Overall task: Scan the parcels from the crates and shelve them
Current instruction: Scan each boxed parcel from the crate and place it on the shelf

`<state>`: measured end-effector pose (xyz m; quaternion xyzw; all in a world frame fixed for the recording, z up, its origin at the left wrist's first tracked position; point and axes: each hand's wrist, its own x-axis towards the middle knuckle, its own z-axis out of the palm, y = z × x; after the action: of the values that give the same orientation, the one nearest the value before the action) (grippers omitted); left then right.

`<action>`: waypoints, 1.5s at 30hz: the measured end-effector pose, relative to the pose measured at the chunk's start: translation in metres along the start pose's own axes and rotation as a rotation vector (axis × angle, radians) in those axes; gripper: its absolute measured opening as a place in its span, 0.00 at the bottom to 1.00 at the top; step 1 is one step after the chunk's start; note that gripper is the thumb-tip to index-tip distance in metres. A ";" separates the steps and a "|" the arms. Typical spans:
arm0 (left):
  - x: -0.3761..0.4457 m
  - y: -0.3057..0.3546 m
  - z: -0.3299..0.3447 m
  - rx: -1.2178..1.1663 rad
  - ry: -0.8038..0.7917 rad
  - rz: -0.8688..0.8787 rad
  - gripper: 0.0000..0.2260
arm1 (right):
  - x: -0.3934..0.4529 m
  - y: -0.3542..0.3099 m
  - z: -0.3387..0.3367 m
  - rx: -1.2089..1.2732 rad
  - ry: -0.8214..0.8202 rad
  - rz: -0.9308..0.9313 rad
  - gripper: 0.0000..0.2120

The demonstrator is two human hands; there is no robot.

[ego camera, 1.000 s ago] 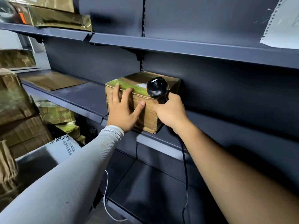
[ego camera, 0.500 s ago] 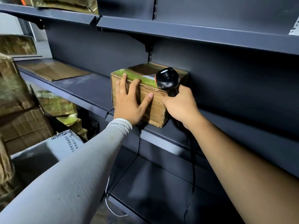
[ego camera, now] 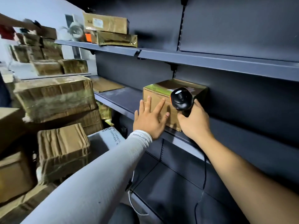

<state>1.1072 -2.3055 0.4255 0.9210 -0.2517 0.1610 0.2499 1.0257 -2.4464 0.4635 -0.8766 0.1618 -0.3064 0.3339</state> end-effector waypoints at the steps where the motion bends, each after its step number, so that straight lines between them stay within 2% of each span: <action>1: -0.007 0.001 -0.006 0.014 -0.008 0.000 0.28 | -0.007 -0.003 0.001 -0.011 -0.017 -0.017 0.23; 4: -0.027 0.004 -0.025 0.076 -0.020 0.013 0.28 | -0.024 -0.013 0.001 -0.022 -0.035 -0.067 0.23; 8: -0.045 -0.002 -0.056 0.167 -0.011 0.006 0.28 | -0.037 -0.040 0.005 0.019 -0.074 -0.098 0.17; 15: -0.055 -0.028 -0.121 0.309 0.023 -0.037 0.29 | -0.042 -0.089 0.024 0.077 -0.139 -0.141 0.11; 20: -0.072 -0.064 -0.172 0.409 0.098 -0.159 0.29 | -0.052 -0.131 0.045 0.126 -0.230 -0.186 0.06; 22: -0.076 -0.080 -0.193 0.435 0.116 -0.215 0.29 | -0.055 -0.148 0.056 0.152 -0.249 -0.209 0.08; 26: -0.075 -0.110 -0.226 0.478 0.069 -0.364 0.34 | -0.051 -0.182 0.077 0.187 -0.286 -0.292 0.06; 32: -0.058 -0.139 -0.243 0.467 0.014 -0.453 0.38 | -0.025 -0.223 0.110 0.232 -0.335 -0.314 0.04; 34: -0.050 -0.149 -0.246 0.444 -0.012 -0.467 0.38 | -0.014 -0.231 0.119 0.256 -0.348 -0.293 0.06; 37: -0.040 -0.162 -0.248 0.442 -0.015 -0.469 0.33 | 0.000 -0.237 0.128 0.296 -0.376 -0.218 0.11; 40: -0.034 -0.168 -0.245 0.448 -0.012 -0.442 0.27 | 0.008 -0.238 0.136 0.354 -0.500 -0.149 0.09; 42: -0.034 -0.169 -0.242 0.456 -0.015 -0.430 0.26 | 0.009 -0.238 0.141 0.379 -0.576 -0.133 0.07; 45: -0.037 -0.171 -0.238 0.491 0.014 -0.413 0.25 | 0.006 -0.237 0.149 0.369 -0.602 -0.143 0.11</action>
<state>1.1291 -2.0349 0.5414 0.9843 -0.0113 0.1693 0.0494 1.1449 -2.2053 0.5408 -0.8617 -0.0637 -0.0813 0.4967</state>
